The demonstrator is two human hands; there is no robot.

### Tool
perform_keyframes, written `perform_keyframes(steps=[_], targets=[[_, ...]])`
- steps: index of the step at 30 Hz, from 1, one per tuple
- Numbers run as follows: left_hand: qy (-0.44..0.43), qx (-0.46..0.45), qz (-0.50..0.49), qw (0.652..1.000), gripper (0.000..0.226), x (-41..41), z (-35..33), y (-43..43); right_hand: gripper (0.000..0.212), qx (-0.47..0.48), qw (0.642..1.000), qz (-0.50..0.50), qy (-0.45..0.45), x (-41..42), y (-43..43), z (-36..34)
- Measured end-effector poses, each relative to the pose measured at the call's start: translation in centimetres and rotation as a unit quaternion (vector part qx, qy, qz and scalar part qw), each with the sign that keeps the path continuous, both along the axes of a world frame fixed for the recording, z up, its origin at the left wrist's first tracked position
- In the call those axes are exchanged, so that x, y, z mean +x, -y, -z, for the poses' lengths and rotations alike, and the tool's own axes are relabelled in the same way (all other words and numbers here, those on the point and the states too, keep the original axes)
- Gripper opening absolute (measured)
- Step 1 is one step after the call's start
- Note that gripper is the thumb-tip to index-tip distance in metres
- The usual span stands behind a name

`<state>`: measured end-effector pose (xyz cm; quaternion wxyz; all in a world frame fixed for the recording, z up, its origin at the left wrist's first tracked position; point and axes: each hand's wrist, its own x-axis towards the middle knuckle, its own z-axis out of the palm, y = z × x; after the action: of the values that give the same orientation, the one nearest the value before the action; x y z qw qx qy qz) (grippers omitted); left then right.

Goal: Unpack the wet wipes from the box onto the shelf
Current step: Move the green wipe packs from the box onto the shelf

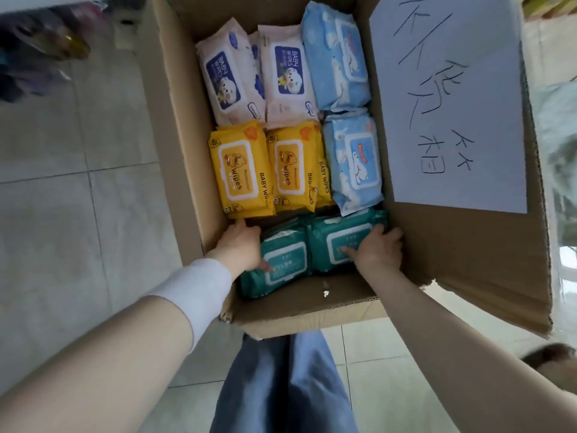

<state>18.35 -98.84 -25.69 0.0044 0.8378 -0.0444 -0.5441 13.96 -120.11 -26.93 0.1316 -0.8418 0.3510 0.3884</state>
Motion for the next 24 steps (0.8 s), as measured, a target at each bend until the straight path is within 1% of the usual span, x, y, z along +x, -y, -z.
perform_keyframes(steps=[2, 4, 8, 12, 14, 16, 18, 20, 24], targets=[[-0.023, -0.029, -0.141, 0.989, 0.076, -0.6, -0.6, -0.2, 0.082, 0.027, 0.999, 0.038, 0.015, -0.1, -0.3, 0.0], [-0.007, -0.034, -0.219, 0.975, 0.072, -1.4, -1.2, -0.4, 0.086, 0.064, 0.995, 0.069, 0.032, -0.5, -0.3, 0.1], [0.072, -0.045, -0.275, 0.958, 0.055, -3.2, -2.1, -0.3, 0.083, 0.123, 0.977, 0.161, 0.060, -0.9, 0.7, 0.3], [0.126, -0.059, -0.344, 0.929, 0.050, -4.2, -2.8, 0.1, 0.094, 0.129, 0.966, 0.214, 0.060, -0.4, 1.4, -0.3], [0.154, -0.055, -0.362, 0.918, 0.050, -4.4, -3.4, 0.2, 0.080, 0.163, 0.953, 0.253, 0.045, -0.6, 1.5, -0.8], [0.173, -0.059, -0.374, 0.909, 0.050, -4.6, -4.3, 0.2, 0.064, 0.223, 0.933, 0.282, 0.026, -1.0, 1.5, -1.6], [0.178, -0.073, -0.390, 0.901, 0.049, -4.8, -5.4, 0.0, 0.058, 0.252, 0.929, 0.268, 0.039, -1.2, 1.3, -2.8], [0.181, -0.088, -0.402, 0.893, 0.047, -4.9, -7.0, -0.2, 0.055, 0.257, 0.934, 0.238, 0.077, -1.3, 1.0, -4.1], [0.201, -0.111, -0.437, 0.870, 0.049, -4.8, -12.4, -1.6, 0.055, 0.202, 0.950, 0.192, 0.142, -1.3, 1.0, -9.0]])
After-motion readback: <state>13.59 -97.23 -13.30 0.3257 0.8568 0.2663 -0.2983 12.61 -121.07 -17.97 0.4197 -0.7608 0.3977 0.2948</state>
